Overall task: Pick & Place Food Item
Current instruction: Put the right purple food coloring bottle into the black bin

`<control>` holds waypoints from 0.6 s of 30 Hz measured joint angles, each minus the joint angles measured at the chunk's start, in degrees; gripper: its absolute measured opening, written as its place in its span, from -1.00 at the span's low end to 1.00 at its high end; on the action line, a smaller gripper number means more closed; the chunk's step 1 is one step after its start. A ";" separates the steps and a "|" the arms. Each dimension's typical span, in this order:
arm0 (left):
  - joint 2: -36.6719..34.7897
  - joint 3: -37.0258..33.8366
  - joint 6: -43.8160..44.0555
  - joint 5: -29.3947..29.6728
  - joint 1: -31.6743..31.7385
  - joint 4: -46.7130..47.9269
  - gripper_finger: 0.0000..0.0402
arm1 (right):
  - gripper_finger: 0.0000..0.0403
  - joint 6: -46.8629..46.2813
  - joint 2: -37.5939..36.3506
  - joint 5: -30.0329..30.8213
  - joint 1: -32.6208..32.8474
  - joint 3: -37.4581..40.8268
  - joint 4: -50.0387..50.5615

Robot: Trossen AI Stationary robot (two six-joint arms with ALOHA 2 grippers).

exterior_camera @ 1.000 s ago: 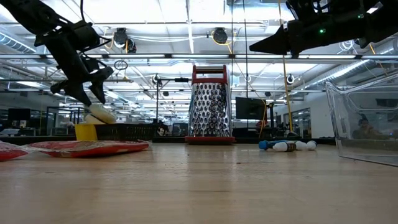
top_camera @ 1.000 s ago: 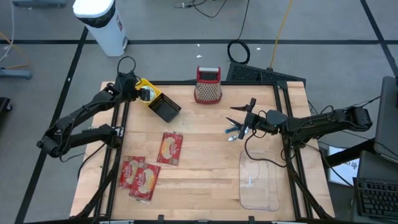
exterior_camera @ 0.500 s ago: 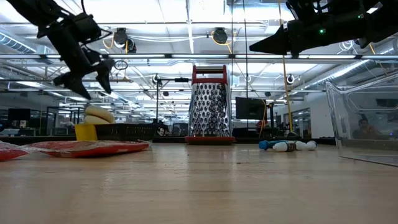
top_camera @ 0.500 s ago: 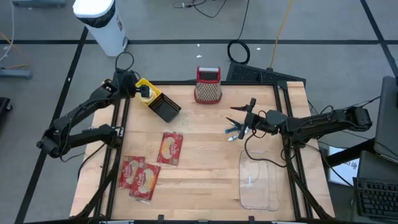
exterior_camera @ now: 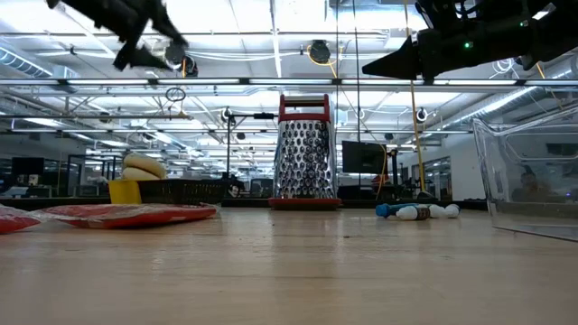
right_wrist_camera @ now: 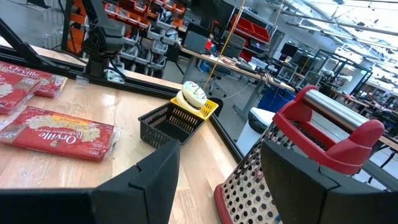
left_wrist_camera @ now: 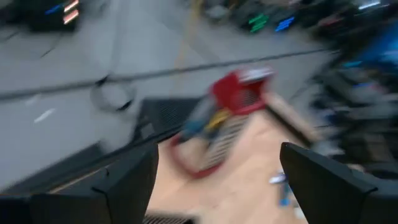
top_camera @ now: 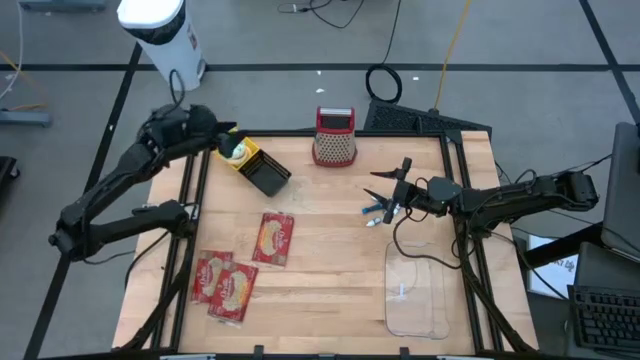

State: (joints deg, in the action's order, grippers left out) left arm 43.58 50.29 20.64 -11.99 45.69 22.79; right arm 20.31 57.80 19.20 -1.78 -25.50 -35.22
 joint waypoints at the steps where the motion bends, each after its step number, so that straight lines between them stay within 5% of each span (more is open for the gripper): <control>1: -0.89 -0.08 -0.30 -0.35 -1.53 -1.12 0.69 | 0.05 -0.02 0.00 -0.01 0.00 0.00 0.01; 11: -1.38 -0.18 -5.25 1.76 -19.79 -6.86 0.69 | 0.05 -3.34 0.00 -0.02 0.00 -0.04 3.31; 18: 5.42 -0.36 -9.71 12.17 -30.32 -10.86 0.69 | 0.05 -16.55 0.85 -0.09 -2.49 -8.93 35.59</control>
State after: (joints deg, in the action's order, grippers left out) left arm 49.00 49.93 10.92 0.18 15.36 11.93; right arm 3.76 58.65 19.11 -4.27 -34.43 0.37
